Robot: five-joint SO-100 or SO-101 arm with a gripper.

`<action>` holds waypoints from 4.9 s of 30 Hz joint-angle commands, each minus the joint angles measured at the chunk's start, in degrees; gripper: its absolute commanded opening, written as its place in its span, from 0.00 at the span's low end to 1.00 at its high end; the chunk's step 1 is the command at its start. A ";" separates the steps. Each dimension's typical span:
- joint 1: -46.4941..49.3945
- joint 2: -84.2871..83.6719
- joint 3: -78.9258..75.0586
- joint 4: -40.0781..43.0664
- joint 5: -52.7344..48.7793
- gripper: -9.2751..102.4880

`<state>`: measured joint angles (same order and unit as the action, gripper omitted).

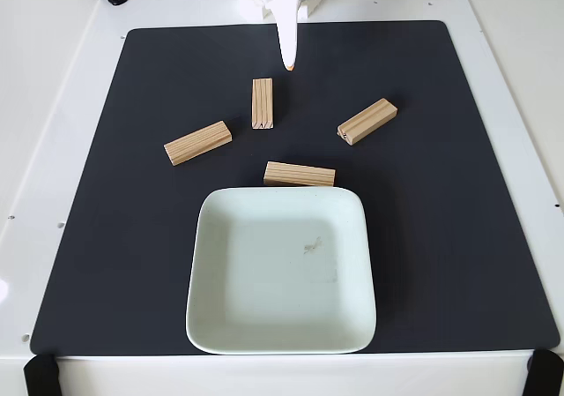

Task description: Pick up the wooden block and place them on the plate.

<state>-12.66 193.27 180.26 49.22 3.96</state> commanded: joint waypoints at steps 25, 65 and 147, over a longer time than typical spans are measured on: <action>0.79 -21.18 -30.32 0.35 0.18 0.08; 3.34 -59.94 -73.83 36.83 -20.04 0.08; 14.85 -93.08 -59.24 14.59 -100.90 0.51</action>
<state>3.16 99.49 121.03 63.63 -97.21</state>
